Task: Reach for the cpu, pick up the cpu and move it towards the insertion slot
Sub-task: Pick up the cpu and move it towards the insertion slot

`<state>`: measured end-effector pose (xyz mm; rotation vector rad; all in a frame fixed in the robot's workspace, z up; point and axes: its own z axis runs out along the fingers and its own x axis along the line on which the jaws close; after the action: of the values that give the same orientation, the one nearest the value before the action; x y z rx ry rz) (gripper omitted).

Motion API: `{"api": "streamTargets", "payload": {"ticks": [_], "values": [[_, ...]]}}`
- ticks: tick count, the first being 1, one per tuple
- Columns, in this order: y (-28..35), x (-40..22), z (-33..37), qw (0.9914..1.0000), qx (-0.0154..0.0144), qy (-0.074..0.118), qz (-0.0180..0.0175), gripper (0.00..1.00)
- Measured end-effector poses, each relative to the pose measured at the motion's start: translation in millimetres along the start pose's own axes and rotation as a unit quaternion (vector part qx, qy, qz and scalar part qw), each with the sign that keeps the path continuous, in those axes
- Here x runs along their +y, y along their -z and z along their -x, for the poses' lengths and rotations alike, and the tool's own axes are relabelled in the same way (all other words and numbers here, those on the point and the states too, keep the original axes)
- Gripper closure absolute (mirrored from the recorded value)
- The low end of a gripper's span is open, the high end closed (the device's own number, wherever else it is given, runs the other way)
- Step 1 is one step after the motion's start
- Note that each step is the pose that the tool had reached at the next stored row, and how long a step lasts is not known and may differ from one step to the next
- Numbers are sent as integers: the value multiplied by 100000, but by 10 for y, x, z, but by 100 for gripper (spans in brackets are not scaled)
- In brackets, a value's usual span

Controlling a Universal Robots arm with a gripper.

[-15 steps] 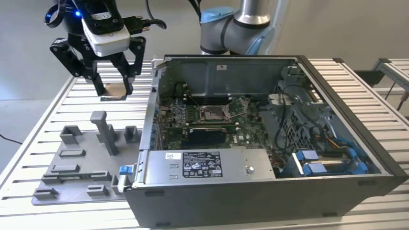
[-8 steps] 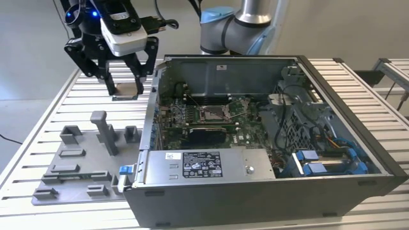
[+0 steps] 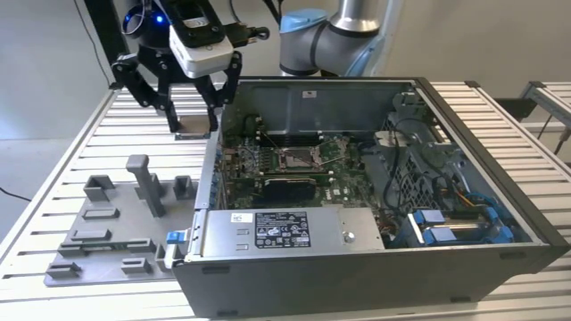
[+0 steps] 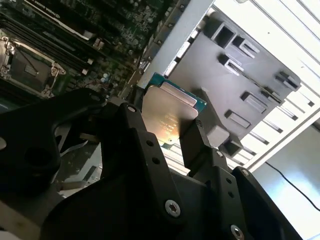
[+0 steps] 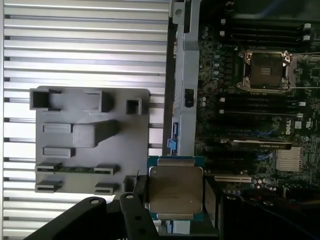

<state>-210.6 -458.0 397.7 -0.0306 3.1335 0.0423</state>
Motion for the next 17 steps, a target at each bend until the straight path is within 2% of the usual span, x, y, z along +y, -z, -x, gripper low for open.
{"api": "streamTargets", "payload": {"ticks": [17], "values": [[-3, -9, 469, 100000, 6, 3, -4, 100]]}}
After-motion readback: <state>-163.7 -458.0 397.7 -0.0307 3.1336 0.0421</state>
